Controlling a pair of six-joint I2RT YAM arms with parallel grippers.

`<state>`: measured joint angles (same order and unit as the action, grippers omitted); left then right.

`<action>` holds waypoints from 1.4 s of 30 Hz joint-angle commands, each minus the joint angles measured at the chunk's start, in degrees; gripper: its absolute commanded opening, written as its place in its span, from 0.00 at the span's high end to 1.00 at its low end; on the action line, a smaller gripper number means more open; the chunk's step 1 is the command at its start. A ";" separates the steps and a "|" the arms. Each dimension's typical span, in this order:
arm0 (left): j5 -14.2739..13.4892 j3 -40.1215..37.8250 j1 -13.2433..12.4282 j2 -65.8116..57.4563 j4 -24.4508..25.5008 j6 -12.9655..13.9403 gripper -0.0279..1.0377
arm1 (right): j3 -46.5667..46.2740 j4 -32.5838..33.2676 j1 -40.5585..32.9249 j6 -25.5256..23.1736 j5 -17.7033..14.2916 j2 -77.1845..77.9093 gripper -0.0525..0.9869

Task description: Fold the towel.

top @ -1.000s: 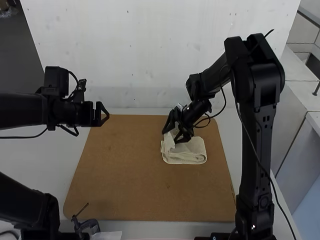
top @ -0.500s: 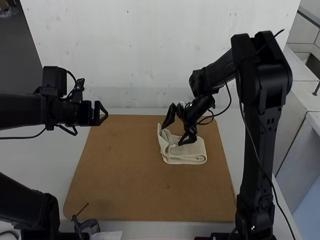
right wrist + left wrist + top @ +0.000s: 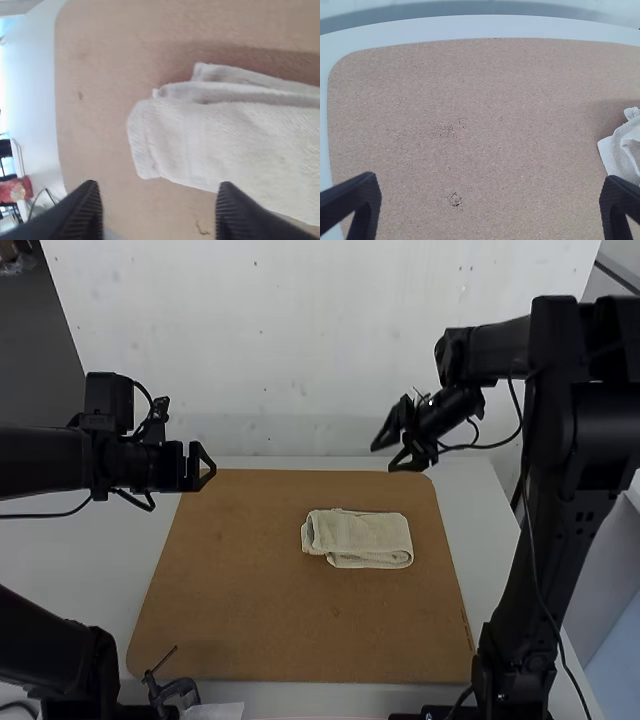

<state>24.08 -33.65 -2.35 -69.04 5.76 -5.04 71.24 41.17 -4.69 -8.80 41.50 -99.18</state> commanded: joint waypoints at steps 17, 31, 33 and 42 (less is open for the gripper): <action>1.24 0.60 -0.90 2.06 -0.49 -0.85 0.05 | -5.85 -18.14 -18.25 -9.92 -2.56 -10.42 0.93; 2.64 1.57 -2.92 2.50 -0.49 -0.59 0.05 | -4.71 -23.50 -21.42 -12.56 -3.18 -18.69 0.93; 2.82 1.74 -3.28 2.50 -0.49 -0.59 0.05 | -4.62 -24.12 -22.38 -12.82 -3.35 -19.48 0.93; 3.70 1.92 -4.07 2.59 -0.57 -0.50 0.05 | -5.50 -24.12 -21.77 -13.00 -3.61 -19.30 0.93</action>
<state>26.39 -31.94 -5.82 -67.79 5.72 -5.45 65.10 16.97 -27.20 -21.26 38.50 -119.61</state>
